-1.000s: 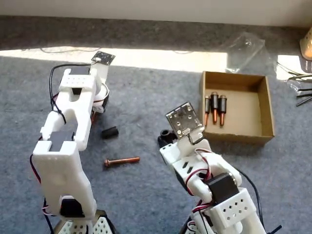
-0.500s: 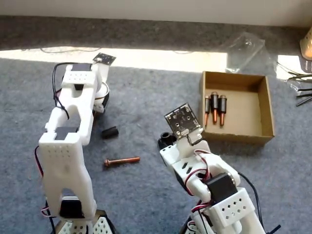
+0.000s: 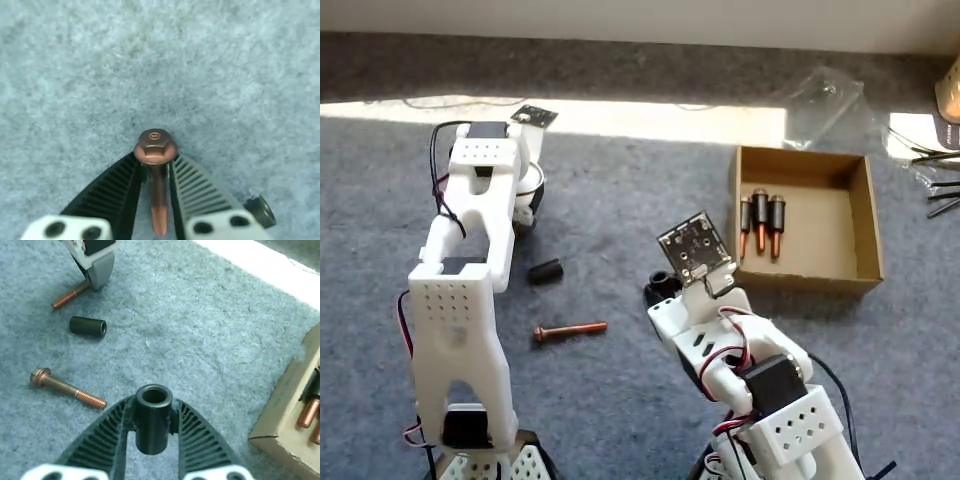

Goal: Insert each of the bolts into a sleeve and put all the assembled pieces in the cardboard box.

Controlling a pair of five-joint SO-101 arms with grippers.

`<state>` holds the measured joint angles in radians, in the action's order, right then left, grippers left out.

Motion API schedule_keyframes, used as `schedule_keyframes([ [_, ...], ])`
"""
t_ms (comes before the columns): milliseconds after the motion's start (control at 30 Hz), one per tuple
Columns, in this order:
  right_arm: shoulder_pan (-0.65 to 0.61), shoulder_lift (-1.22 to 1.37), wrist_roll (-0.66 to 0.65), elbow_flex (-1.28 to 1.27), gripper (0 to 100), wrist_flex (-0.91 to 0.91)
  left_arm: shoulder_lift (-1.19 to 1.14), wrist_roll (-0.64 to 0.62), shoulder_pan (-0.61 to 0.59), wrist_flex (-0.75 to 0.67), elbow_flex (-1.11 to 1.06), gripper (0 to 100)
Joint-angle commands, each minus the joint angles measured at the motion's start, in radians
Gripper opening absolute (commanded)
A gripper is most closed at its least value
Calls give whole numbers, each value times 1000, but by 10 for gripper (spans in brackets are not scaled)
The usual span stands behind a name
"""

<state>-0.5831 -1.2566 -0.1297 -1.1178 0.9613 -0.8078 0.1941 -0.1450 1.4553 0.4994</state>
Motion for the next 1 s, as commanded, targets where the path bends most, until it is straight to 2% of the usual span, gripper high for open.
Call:
schedule_keyframes([
  [0,-2,4,3,8,5,-30,-7,0,-2,-6,33,6],
  [200,-2,4,9,-8,5,-39,45,0,-2,60,65,5],
  [533,-8,4,11,-225,5,-390,246,0,53,75,-70,5],
  [733,-50,5,152,-278,5,-581,389,0,54,-25,-228,5],
  [967,-157,10,120,-335,5,-748,656,0,70,-193,-507,5],
])
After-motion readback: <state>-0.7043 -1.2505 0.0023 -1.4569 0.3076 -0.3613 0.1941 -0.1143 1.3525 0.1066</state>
